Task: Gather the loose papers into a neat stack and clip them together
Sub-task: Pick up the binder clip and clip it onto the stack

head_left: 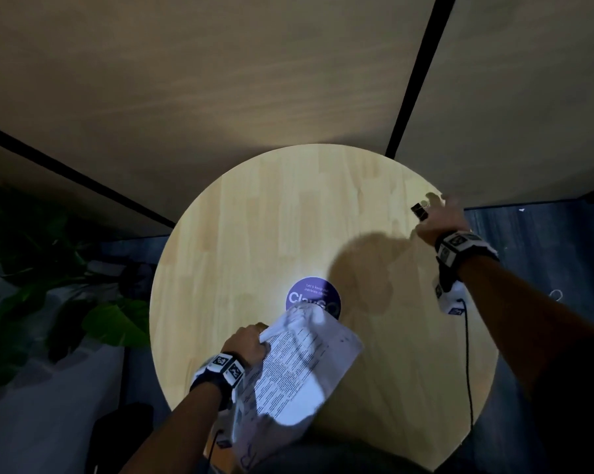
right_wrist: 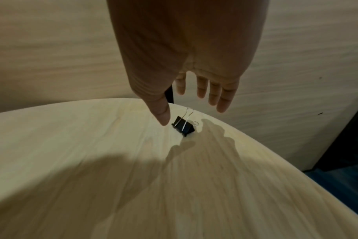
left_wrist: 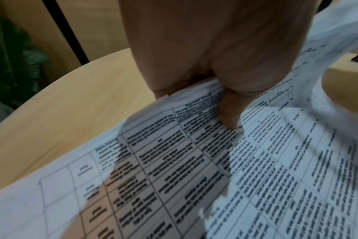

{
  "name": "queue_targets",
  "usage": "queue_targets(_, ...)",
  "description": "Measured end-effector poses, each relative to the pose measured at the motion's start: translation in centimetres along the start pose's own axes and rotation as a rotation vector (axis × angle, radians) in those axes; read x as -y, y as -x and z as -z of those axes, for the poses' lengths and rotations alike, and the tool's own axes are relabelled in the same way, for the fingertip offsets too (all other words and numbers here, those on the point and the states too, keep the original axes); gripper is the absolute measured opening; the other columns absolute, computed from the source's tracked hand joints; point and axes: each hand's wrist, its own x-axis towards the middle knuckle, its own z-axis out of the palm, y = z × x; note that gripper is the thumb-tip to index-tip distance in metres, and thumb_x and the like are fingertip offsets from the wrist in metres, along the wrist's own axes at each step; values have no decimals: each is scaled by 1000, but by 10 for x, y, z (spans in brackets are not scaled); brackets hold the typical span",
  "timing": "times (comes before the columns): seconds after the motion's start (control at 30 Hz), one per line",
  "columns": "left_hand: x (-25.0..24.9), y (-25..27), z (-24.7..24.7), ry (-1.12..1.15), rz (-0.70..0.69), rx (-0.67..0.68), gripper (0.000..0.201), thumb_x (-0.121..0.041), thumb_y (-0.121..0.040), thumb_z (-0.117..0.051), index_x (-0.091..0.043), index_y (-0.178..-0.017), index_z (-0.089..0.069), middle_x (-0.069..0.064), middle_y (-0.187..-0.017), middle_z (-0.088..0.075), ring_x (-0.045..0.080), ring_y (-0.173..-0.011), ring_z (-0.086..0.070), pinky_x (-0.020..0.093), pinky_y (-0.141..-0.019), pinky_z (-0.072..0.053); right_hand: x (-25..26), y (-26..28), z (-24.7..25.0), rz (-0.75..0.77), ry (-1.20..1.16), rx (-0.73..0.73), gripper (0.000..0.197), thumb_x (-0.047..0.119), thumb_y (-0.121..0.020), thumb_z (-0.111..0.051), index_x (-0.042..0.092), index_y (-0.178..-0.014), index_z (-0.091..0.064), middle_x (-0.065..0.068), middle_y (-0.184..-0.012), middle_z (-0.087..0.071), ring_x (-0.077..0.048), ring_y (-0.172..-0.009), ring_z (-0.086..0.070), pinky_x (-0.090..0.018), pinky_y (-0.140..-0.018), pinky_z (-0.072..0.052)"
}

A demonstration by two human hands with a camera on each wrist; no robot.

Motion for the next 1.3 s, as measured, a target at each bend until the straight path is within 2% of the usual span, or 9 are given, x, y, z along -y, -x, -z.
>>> queue_targets(0.1,6,-2,-9,0,27,8,26,-21,-88,-49,-12,-111,-58,6,-91,-60,28,-85,-60,33,-76,-50,-1,-14,-7,-17,28,66,71,23,-84,-64,13,-145,-28,-19,-151,-24,-42,-135,-30,-49,-105,-38)
queue_targets(0.3,7,-12,-14,1,36,14,27,-21,-89,-48,-9,-111,-59,7,-90,-61,24,-76,-53,28,-68,-43,17,3,-35,169,-53,-90,32,4,-87,-55,-1,-119,-59,-31,-109,-57,-46,-99,-58,-46,-79,-49)
queue_targets(0.5,8,-21,-12,-3,39,60,32,-23,-91,-49,-8,-120,-53,14,-114,-64,21,-81,-50,26,-71,-38,48,42,-63,208,-167,-46,25,17,-91,-54,0,-105,-67,-24,-104,-64,-41,-94,-62,-41,-76,-50)
queue_targets(0.7,12,-19,-19,0,43,23,29,-20,-91,-49,-5,-116,-54,15,-111,-66,27,-83,-57,26,-69,-40,72,108,-93,287,-140,96,17,15,-89,-57,2,-93,-67,-20,-93,-70,-35,-81,-66,-35,-65,-49)
queue_targets(0.83,16,-14,-23,13,24,-2,28,-18,-90,-49,-5,-114,-56,15,-110,-66,32,-96,-63,27,-70,-41,70,138,-102,279,-199,105,20,10,-85,-61,7,-104,-54,-17,-87,-69,-34,-71,-64,-31,-55,-43)
queue_targets(0.93,18,-11,-25,29,7,-17,27,-16,-89,-50,-6,-112,-59,14,-110,-67,30,-93,-62,26,-69,-39,70,146,-103,256,-193,140,30,9,-85,-60,10,-115,-59,-16,-93,-71,-34,-80,-68,-35,-63,-51)
queue_targets(1.1,20,-6,-25,32,-30,-24,27,-16,-88,-51,-7,-111,-61,12,-109,-67,31,-98,-63,26,-71,-41,65,152,-105,281,-142,161,17,5,-86,-57,6,-92,-73,-18,-97,-69,-33,-82,-66,-35,-67,-53)
queue_targets(1.23,18,-2,-24,0,-47,-9,16,-13,-86,-50,-5,-95,-61,7,-84,-60,25,-80,-55,26,-68,-38,65,155,-108,347,-183,179,9,-3,-82,-63,1,-86,-70,-12,-129,-54,-29,-104,-61,-39,-82,-55)
queue_targets(1.3,18,-2,-25,0,-43,-17,10,-13,-86,-50,-9,-88,-59,3,-79,-55,23,-77,-53,27,-66,-37,69,157,-106,373,-210,271,9,-3,-82,-59,1,-83,-67,-12,-121,-62,-29,-104,-63,-35,-84,-53)
